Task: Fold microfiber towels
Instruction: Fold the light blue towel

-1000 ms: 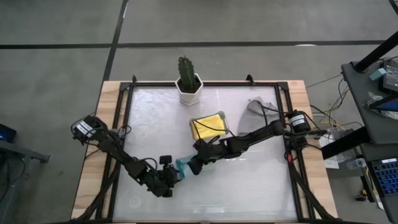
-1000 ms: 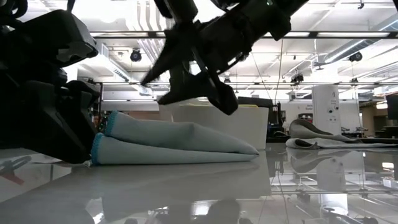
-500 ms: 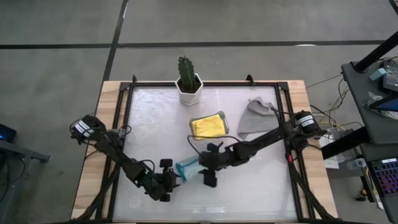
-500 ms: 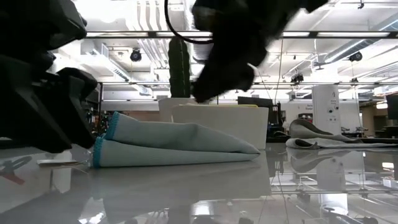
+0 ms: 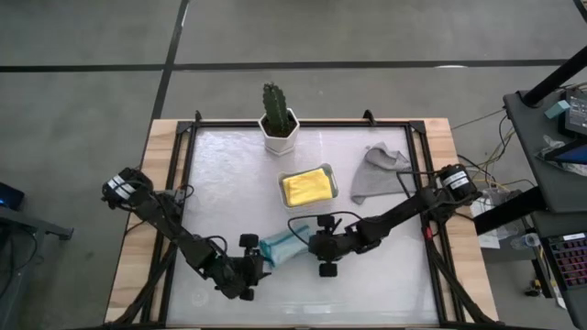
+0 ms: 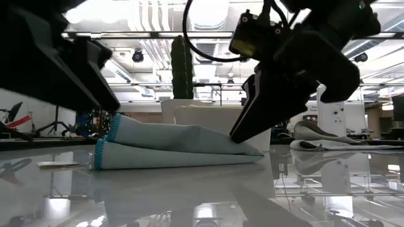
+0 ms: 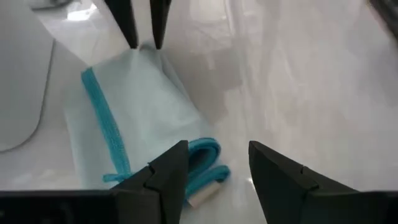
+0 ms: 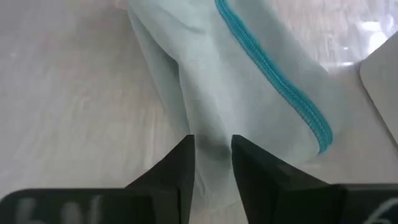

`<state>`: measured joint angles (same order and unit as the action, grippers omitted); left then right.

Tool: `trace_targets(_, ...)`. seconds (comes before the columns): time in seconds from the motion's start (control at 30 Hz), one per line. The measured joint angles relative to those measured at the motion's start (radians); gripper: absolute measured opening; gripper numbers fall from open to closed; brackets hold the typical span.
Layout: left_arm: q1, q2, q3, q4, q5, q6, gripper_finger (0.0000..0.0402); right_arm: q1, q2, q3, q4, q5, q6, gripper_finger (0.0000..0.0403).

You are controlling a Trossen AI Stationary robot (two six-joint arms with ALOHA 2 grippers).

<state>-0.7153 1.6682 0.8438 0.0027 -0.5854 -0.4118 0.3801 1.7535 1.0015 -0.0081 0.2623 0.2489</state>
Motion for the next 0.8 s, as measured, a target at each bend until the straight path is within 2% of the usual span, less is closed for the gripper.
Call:
trace_targets(0.27, 0.002, 0.086, 0.001, 0.104, -0.085, 0.014, 0.0143, -0.001, 0.0, -0.058, 0.079, 0.001, -0.003, 0.0069)
trace_targets(0.4, 0.007, 0.111, 0.001, 0.133, -0.091, 0.03, 0.0106, -0.001, 0.0, -0.068, 0.104, 0.001, -0.006, 0.0048)
trace_targets(0.6, 0.007, 0.103, 0.001, 0.076, -0.074, 0.03, 0.0013, 0.002, 0.0, -0.066, 0.099, -0.004, -0.019, 0.0011)
trace_targets(0.8, 0.006, 0.064, 0.001, -0.006, -0.02, 0.026, 0.0008, 0.018, 0.0, -0.064, 0.102, -0.009, -0.022, 0.0009)
